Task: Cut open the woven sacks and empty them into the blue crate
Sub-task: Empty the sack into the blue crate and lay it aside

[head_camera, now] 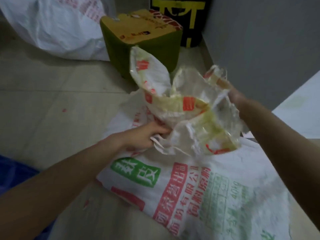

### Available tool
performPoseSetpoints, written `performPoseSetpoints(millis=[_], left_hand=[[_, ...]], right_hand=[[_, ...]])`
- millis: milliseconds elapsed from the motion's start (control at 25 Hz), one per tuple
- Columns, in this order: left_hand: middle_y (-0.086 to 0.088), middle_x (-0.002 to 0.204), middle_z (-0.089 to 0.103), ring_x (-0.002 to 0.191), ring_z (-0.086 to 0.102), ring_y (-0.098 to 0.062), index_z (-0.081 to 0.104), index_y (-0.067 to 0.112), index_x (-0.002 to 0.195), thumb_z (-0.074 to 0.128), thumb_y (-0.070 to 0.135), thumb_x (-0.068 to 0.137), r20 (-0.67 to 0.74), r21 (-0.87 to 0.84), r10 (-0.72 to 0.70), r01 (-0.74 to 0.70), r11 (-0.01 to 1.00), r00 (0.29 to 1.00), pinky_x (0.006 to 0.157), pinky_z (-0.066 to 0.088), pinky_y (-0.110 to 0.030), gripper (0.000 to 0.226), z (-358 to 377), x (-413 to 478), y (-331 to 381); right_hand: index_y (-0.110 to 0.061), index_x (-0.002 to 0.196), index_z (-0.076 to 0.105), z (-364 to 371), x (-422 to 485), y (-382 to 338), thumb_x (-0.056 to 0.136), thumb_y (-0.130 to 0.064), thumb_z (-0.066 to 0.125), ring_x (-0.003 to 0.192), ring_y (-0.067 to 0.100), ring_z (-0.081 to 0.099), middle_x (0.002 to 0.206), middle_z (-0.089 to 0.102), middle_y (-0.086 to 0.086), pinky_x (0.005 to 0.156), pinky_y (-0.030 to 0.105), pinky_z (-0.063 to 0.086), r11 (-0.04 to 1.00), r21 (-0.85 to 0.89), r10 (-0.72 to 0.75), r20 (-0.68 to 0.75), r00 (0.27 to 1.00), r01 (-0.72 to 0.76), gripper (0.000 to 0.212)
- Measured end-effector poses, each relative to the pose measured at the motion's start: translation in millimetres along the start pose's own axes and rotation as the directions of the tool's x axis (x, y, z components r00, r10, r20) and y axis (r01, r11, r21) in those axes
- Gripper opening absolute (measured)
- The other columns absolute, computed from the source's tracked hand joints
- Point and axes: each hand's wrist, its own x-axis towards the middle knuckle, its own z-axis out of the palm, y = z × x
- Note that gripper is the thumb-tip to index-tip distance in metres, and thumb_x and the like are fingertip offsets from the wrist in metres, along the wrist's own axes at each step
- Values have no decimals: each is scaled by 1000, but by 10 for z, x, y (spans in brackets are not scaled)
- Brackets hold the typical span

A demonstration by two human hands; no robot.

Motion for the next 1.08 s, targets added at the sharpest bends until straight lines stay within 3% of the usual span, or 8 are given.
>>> performPoseSetpoints(millis=[160, 240, 480, 600, 680, 800, 960, 1080], left_hand=[[8, 150, 29, 138, 25, -9, 34, 25, 144, 69, 26, 82, 478, 235, -420, 348, 908, 772, 108, 21, -15, 71, 107, 63, -53], [4, 153, 24, 139, 24, -14, 28, 22, 146, 70, 38, 81, 434, 349, -521, 395, 849, 735, 110, 21, -22, 79, 171, 101, -52], [-8, 155, -21, 143, -8, -26, -12, 11, 148, 71, 54, 72, 221, 682, -299, 72, 728, 928, 115, 6, -43, 120, 865, 228, 208], [-15, 156, -13, 136, 22, -35, -14, 7, 147, 62, 25, 86, 191, 776, -237, 1, 630, 953, 103, 32, -43, 100, 1243, 330, 252], [-11, 156, 11, 129, 36, -30, 0, 10, 150, 55, 16, 91, 249, 659, -236, 15, 752, 939, 98, 37, -37, 82, 1223, 399, 241], [-6, 141, 45, 123, 46, -22, 38, 13, 141, 60, 16, 88, 497, 371, -322, 138, 918, 805, 98, 37, -27, 58, 925, 388, 214], [-4, 137, 49, 120, 46, -19, 46, 21, 137, 67, 18, 83, 723, 381, -471, 278, 882, 506, 104, 38, -33, 58, 744, 131, 248], [7, 152, 27, 138, 23, -10, 33, 29, 144, 49, 45, 92, 439, 68, -411, 426, 902, 799, 111, 14, -20, 57, 823, 34, 353]], right_hand=[[-5, 79, 57, -357, 246, 974, 92, -8, 58, 78, 27, 55, 82, 58, 14, 69, 28, 39, 804, -595, 18, -6, 1000, -19, 13], [-5, 77, 59, -607, 119, 1454, 86, -18, 64, 75, 26, 55, 82, 59, 14, 58, 26, 38, 662, -731, 118, -114, 986, -164, 17], [4, 117, 51, -1349, -373, 2236, 68, -45, 81, 91, 35, 50, 108, 54, 24, 69, 37, 44, 609, -526, 290, -548, 784, -593, 76], [9, 117, 43, -1406, -372, 2329, 64, -42, 85, 109, 42, 53, 110, 52, 23, 92, 47, 46, 680, -286, 496, -499, 711, -675, 85], [10, 114, 46, -1420, -297, 2341, 63, -32, 88, 104, 42, 57, 108, 55, 21, 92, 51, 49, 743, -163, 554, -395, 733, -649, 78], [7, 117, 46, -1343, -104, 2224, 70, -21, 83, 102, 39, 55, 107, 52, 17, 91, 47, 48, 815, -95, 495, -398, 773, -571, 66], [3, 105, 55, -1111, 164, 2077, 73, -22, 78, 93, 34, 59, 104, 60, 17, 88, 43, 51, 902, -141, 351, -313, 882, -409, 46], [-1, 109, 60, -1033, 171, 2032, 77, -25, 75, 84, 32, 62, 95, 63, 15, 76, 40, 55, 916, -237, 288, -179, 941, -325, 43]])
